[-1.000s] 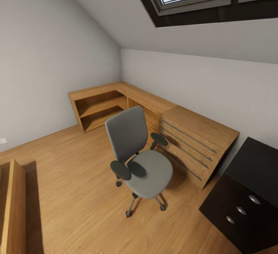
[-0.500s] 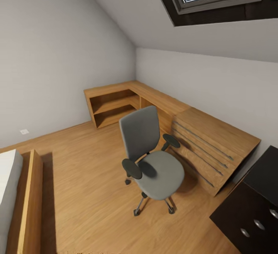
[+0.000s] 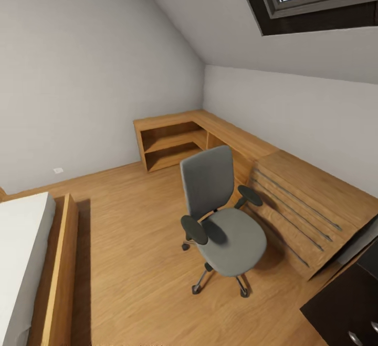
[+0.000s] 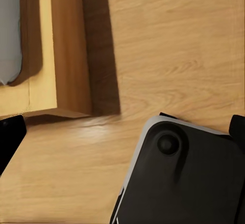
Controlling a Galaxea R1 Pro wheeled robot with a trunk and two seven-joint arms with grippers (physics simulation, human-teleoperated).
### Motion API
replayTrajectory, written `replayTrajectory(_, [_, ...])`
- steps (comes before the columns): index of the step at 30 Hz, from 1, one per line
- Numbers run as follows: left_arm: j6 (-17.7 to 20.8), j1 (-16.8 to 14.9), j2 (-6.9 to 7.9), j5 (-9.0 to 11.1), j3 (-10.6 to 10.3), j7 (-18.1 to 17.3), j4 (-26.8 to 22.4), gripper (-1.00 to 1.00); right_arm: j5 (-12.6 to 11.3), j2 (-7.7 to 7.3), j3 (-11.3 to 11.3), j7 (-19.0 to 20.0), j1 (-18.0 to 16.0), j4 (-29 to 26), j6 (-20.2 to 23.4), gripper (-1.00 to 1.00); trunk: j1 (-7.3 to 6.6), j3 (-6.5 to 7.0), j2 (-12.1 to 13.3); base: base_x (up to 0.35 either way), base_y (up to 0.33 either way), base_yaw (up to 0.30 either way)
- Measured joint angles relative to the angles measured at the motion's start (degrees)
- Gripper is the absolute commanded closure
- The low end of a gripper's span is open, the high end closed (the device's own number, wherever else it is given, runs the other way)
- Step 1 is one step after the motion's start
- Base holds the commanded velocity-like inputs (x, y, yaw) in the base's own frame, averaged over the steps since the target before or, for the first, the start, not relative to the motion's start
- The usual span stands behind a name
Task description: In the bedroom, organize the workspace by keeping the computer under the desk, ensuring the monitor is on the desk, placing the keyboard on the desk next to the monitor, placing the mouse on the desk next to the keyboard, moving the folder from the swivel chair onto the desk next to the mouse, stacking the notebook on top of the folder with the pen on top of the notebook, and positioning the swivel chair next to the desk.
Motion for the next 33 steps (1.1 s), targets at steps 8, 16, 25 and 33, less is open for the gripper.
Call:
replayTrajectory(8, [0.0,0.0,0.0,0.0,0.0,0.0,0.0,-1.0,-0.4,0.05,0.1,0.1,0.0,0.0,-0.1,-1.0,0.0,0.0,0.0,0.0,0.0,0.223])
replayTrajectory(16, [0.0,0.0,0.0,0.0,0.0,0.0,0.0,-1.0,-0.5,0.02,0.1,0.1,0.0,0.0,-0.1,-1.0,0.0,0.0,0.0,0.0,0.0,0.222])
replayTrajectory(25, [0.0,0.0,0.0,0.0,0.0,0.0,0.0,-1.0,-0.6,-0.01,0.1,0.1,0.0,0.0,-0.1,-1.0,0.0,0.0,0.0,0.0,0.0,0.209])
replayTrajectory(33, [0.0,0.0,0.0,0.0,0.0,0.0,0.0,-1.0,-0.5,-0.02,0.1,0.0,0.0,-0.1,-0.5,-1.0,0.0,0.0,0.0,0.0,0.0,0.147])
